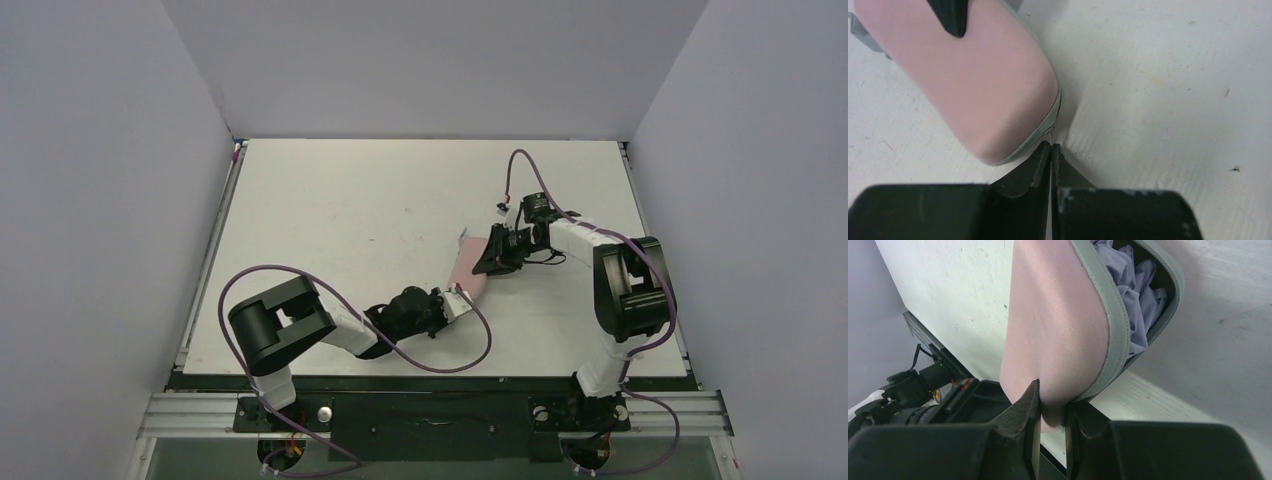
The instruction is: Open the umbrella
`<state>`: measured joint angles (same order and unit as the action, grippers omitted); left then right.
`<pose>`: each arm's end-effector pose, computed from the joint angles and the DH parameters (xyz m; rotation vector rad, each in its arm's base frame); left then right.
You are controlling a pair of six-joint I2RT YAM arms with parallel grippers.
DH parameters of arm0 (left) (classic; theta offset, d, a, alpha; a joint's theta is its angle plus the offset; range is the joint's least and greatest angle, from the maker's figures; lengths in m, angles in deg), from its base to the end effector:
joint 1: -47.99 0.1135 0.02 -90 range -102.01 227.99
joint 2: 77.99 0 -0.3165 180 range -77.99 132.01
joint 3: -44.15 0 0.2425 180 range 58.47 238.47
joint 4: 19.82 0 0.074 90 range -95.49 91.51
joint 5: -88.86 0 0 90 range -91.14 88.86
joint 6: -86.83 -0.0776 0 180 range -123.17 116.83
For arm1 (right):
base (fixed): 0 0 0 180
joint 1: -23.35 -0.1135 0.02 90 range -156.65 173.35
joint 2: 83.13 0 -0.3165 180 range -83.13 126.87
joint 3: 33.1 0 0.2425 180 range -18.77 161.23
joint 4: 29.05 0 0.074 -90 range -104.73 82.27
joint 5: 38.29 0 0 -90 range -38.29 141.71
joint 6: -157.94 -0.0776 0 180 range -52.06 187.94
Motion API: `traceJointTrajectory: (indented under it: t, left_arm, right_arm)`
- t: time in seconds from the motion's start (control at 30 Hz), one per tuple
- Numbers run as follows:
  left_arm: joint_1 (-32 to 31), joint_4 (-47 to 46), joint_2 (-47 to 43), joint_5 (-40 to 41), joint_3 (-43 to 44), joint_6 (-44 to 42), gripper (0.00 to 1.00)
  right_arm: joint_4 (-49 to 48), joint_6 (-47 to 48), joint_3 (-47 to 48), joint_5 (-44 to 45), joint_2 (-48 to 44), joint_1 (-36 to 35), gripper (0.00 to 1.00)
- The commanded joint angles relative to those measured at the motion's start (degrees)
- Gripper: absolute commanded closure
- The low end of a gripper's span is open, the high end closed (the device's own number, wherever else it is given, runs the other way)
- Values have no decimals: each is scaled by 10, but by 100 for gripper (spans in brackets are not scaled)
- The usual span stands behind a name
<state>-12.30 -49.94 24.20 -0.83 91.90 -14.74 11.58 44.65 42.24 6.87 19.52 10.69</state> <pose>0.1818 -0.3177 0.1632 1.1921 1.6510 -0.5371 0.3327 0.1308 0.1915 0.0346 2.7673 1.2485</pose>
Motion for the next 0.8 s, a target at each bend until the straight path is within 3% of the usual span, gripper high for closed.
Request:
traceJointTrajectory:
  t: [0.0,0.23,0.43,0.47,0.53,0.63,0.77]
  left_arm:
    - [13,39,-29,6,-24,16,100]
    - [35,59,-22,11,-16,18,100]
    - [36,53,-17,-2,-4,17,100]
    - [35,53,-16,-3,0,16,100]
    - [32,51,-14,-3,7,19,100]
    - [23,48,-8,-21,19,25,100]
    - [15,44,5,-23,40,37,100]
  right_arm:
    - [38,92,0,80,-1,25,100]
    - [130,210,49,32,35,14,100]
    - [191,290,137,61,63,-19,98]
    - [196,281,157,78,66,-19,93]
    - [213,264,187,87,75,-12,70]
    - [225,229,193,62,63,13,26]
    - [225,198,136,28,17,53,17]
